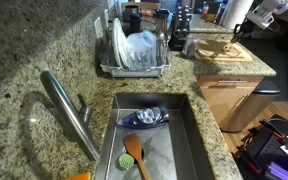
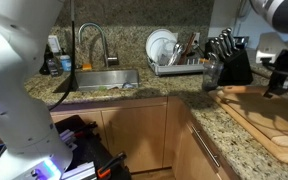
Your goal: Take the wooden spoon from the clear cup and place it on the wooden chopping board
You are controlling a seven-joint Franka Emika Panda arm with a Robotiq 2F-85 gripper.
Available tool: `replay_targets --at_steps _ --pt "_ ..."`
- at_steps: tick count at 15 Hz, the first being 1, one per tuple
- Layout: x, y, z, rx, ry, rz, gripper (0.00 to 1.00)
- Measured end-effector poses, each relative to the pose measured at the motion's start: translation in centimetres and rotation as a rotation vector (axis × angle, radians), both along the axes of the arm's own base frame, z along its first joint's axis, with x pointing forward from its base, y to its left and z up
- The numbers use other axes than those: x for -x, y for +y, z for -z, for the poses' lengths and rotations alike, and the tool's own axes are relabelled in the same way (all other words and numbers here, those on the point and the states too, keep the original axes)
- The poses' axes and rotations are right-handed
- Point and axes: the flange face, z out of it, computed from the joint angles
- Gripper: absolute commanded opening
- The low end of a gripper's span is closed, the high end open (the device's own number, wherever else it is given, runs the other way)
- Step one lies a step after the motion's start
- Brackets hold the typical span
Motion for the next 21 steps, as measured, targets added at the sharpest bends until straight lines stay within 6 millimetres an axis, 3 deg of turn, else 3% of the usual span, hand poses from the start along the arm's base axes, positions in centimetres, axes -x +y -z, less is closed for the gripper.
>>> replay_targets --at_steps 3,4,5,7,8,9,11,14,16,19,21 --pt "-0.2 0.6 7.6 -0.134 0.045 0.094 0.06" --pt "-0.5 0.4 7.8 -0.168 0.035 0.138 0.08" --pt "-0.9 0.4 7.7 -0.201 0.016 0.182 0.25" --pt "-1.8 0.4 8.1 -0.248 -0.008 0.252 0.25" --pt "-2.1 0.4 8.3 -0.257 -0.011 0.265 0.5" --pt "-2.2 0.4 8.5 -0.26 -0.01 0.271 0.5" --pt "-2.3 0.5 8.5 -0.256 -0.007 0.269 0.62" --pt "-2.6 0.4 7.2 -0.19 0.048 0.238 0.84" --pt "-3.0 0.8 5.2 -0.154 0.111 0.201 0.97" --pt "-3.7 2.2 1.1 -0.127 0.211 0.103 1.0" --pt "-3.9 3.7 -2.6 -0.097 0.293 0.025 1.0"
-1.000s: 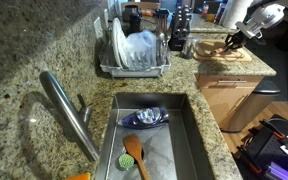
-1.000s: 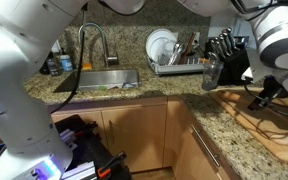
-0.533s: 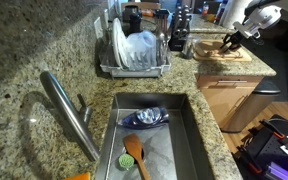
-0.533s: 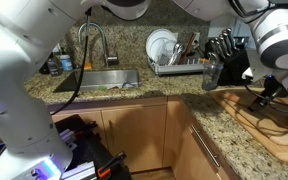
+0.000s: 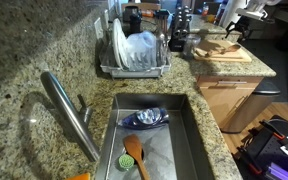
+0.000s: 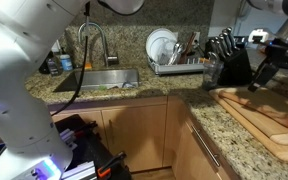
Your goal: Take the wooden spoon from the clear cup and place it on the wooden chopping board
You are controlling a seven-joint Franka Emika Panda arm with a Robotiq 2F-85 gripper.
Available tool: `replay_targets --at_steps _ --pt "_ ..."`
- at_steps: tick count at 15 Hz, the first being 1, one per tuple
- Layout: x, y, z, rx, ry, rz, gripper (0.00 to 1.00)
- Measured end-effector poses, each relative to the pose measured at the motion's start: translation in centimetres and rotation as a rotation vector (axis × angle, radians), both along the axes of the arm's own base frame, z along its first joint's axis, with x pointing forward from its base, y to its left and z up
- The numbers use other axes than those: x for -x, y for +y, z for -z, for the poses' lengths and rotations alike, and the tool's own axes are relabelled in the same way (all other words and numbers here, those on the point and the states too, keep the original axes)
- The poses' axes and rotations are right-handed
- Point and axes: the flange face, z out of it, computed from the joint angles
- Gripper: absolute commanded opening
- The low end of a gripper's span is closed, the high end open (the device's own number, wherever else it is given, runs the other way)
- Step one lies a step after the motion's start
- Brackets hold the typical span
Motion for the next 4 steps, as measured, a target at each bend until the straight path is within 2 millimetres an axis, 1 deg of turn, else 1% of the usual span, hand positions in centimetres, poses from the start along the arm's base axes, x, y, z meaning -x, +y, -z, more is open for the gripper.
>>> replay_targets --at_steps 2,4 --pt "-0.2 1.8 -4.9 0.061 0.065 -0.075 1.0" --pt "-0.6 3.9 -10.7 0.162 0.073 -0.139 1.0"
